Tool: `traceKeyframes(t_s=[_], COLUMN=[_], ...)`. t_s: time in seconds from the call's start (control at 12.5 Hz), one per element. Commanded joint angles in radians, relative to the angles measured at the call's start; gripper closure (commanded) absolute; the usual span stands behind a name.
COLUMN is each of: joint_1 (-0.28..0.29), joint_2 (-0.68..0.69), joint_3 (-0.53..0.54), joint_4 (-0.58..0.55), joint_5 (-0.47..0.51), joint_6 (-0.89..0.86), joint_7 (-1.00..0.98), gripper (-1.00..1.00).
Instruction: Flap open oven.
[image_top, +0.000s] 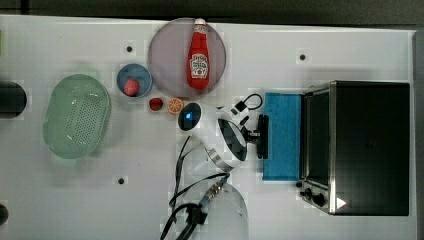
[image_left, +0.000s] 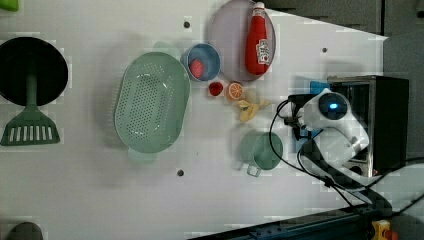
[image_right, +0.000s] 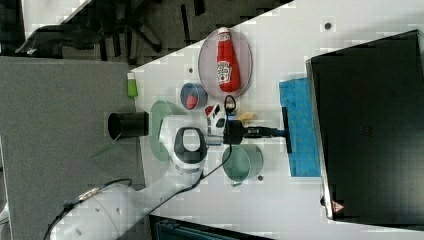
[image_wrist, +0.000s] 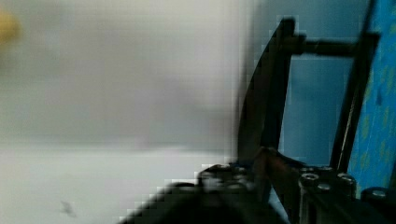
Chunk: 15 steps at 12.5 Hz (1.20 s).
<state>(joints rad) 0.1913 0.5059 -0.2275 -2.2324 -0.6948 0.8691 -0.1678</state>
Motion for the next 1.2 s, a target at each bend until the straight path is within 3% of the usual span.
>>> traceKeyframes(t_s=[0.08,0.24,0.48,0.96,1.2], joint_1=[-0.004,-0.010,-0.011,-0.010,-0.011], joint_2=[-0.189,-0.298,-0.450,-0.599,-0.603], joint_3=[-0.004,-0.010,-0.028,-0.028,-0.032], joint_4=[0.049,0.068,0.145,0.452,0.507], joint_5=[0.221,0.403,0.651,0.670,0.669], joint_6=[0.016,-0.021,-0.261,-0.856,-0.895], joint_7=[0.052,0.056,0.088,0.114,0.116], gripper=[0.65,0.65,0.65,0.65,0.65])
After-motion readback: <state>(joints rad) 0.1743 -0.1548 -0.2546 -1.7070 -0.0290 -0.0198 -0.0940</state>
